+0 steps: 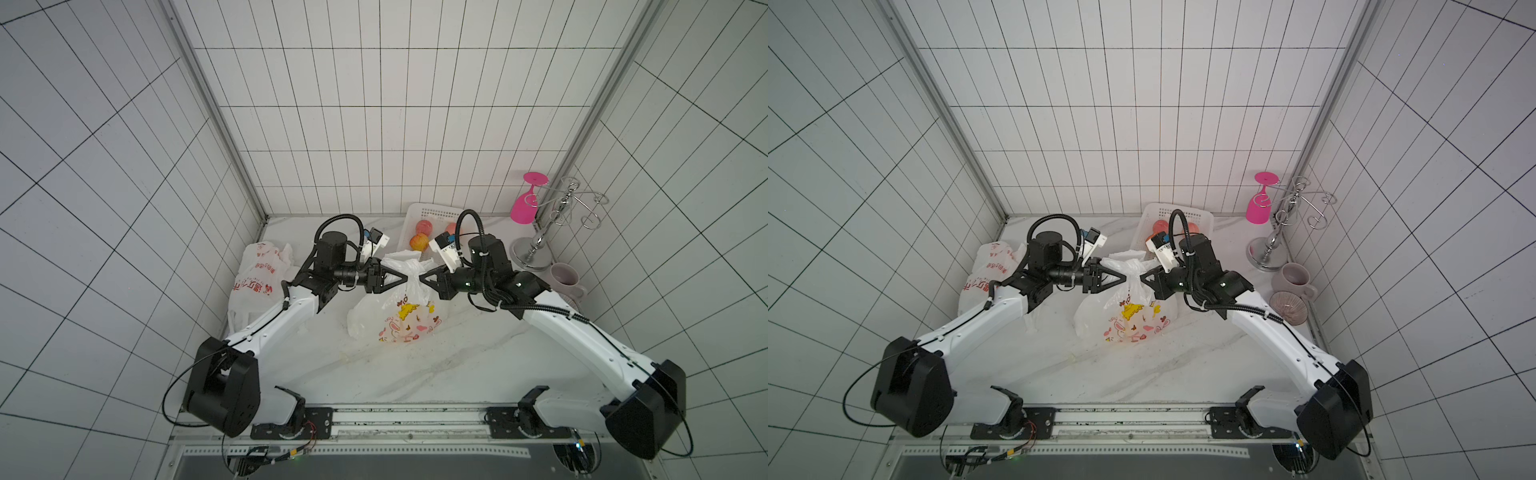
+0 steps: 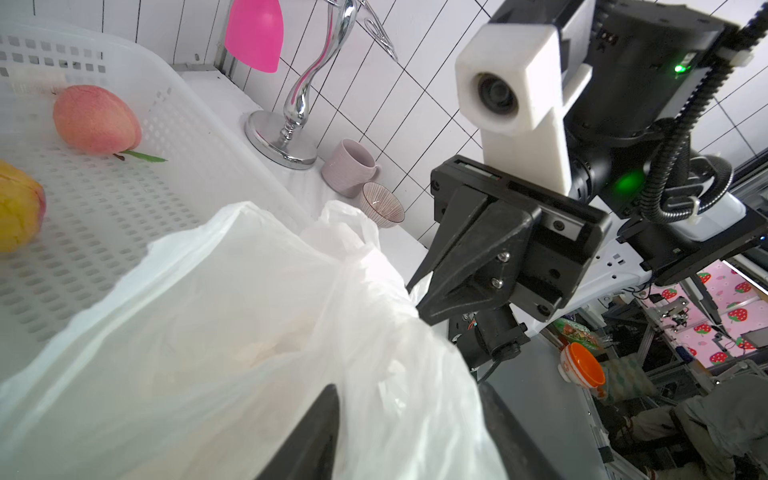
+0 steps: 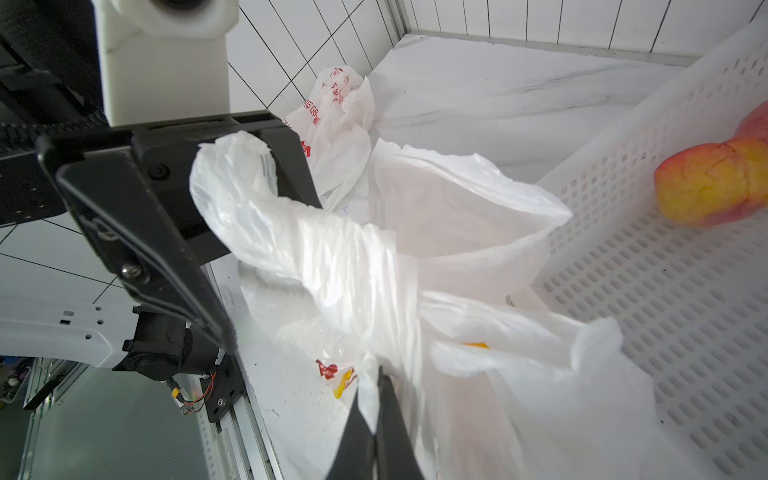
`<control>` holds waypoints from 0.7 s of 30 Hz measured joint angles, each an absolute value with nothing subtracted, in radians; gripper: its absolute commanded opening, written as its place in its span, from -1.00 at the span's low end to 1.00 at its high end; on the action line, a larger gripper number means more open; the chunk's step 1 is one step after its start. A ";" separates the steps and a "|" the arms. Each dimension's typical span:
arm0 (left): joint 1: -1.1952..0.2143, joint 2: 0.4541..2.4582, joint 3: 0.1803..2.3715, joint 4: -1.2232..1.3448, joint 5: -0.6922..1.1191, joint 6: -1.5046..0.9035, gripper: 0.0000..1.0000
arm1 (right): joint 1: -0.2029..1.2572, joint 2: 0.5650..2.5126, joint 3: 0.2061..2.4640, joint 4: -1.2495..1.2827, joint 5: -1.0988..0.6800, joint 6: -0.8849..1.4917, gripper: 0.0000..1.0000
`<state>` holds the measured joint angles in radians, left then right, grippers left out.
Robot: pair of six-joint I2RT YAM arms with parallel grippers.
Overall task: Place the peach into a plastic bag & tie a knot
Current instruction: Cross the plastic bag at the center of the board.
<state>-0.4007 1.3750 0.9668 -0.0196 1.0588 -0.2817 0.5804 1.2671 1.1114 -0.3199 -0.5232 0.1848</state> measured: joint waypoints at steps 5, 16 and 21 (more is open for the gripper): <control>-0.410 1.372 0.953 -0.021 1.013 -0.247 0.33 | 0.580 1.275 1.094 -0.301 -0.536 0.200 -1.00; -0.462 1.459 1.023 0.008 0.956 -0.288 0.29 | 0.581 1.277 1.052 -0.259 -0.548 0.228 -1.00; -0.474 1.481 1.024 0.024 0.942 -0.315 0.18 | 0.581 1.279 1.050 -0.239 -0.559 0.237 -1.00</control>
<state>-0.4744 1.4807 1.0237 0.0238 0.9421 -0.3153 0.5808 1.2789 1.0496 -0.2394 -0.5587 0.2367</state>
